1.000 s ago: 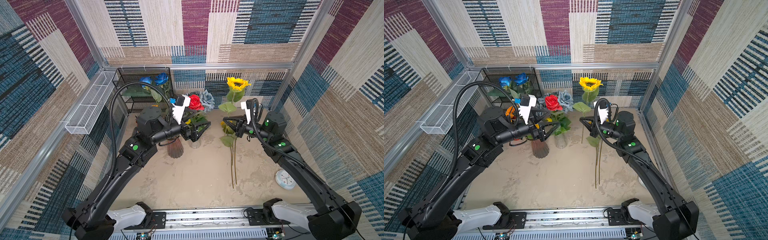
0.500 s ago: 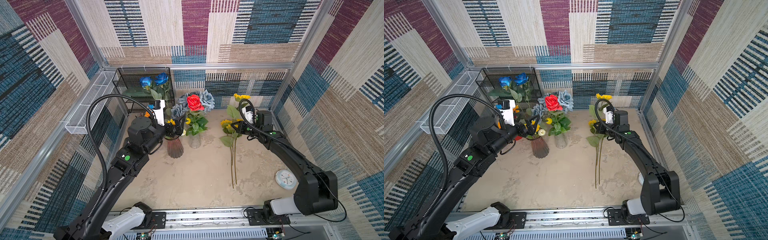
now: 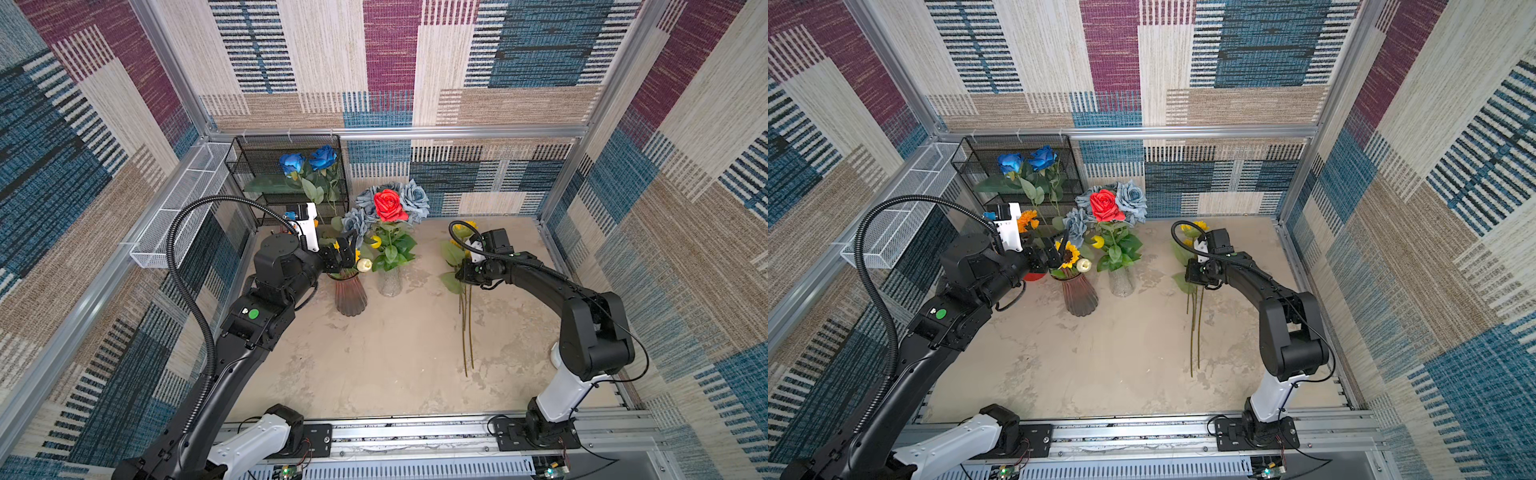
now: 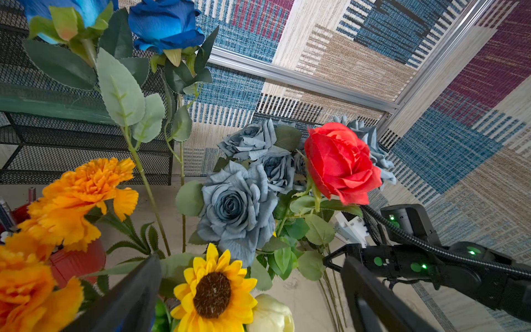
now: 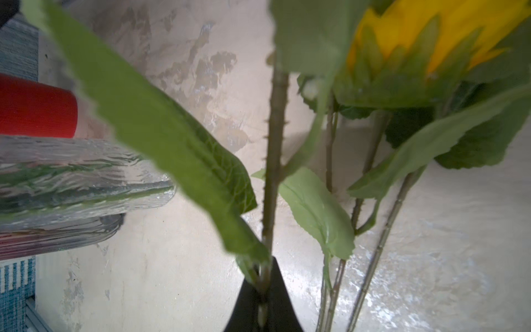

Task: Pick out yellow flowers from the vase
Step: Place the flower at the center of the board.

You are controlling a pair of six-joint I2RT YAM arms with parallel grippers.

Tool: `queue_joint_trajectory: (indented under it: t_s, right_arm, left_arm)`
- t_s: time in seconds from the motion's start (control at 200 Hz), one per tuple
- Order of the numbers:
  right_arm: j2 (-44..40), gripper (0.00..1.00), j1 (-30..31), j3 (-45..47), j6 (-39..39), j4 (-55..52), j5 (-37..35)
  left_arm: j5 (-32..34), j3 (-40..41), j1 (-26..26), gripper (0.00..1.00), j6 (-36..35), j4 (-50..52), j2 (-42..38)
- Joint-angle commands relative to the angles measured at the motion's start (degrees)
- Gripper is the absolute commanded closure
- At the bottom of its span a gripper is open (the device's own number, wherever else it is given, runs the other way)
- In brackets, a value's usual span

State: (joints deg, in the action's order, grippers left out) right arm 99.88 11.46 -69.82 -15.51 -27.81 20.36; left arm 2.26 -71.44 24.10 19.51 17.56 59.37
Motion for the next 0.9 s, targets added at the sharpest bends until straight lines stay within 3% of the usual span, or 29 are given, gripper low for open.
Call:
queue_joint_trajectory:
  t_s: [0.0, 0.19, 0.28, 0.416, 0.891]
  right_arm:
    - [1.4, 0.93, 0.4, 0.6, 0.8, -0.8, -1.2]
    - [3.9, 0.89, 0.7, 1.0, 0.5, -0.2, -1.3]
    - [4.0, 0.73, 0.8, 1.2, 0.3, -0.1, -2.1]
    - [3.7, 0.6, 0.9, 0.8, 0.1, -0.4, -2.3]
    - [-3.5, 0.5, 1.6, 0.7, -0.9, 1.4, 0.1]
  left_arm:
    - [-1.8, -0.3, -0.2, 0.02, 1.6, -0.6, 0.8]
    - [-1.8, -1.0, -0.5, 0.02, 1.4, -0.1, 0.8]
    - [-1.2, -1.6, -0.7, 0.02, 0.7, 0.5, 0.6]
    - [-1.3, -2.1, -0.9, 0.02, 0.1, 1.3, 0.6]
    - [3.0, -0.4, -1.1, 0.03, 0.3, 4.1, -0.5]
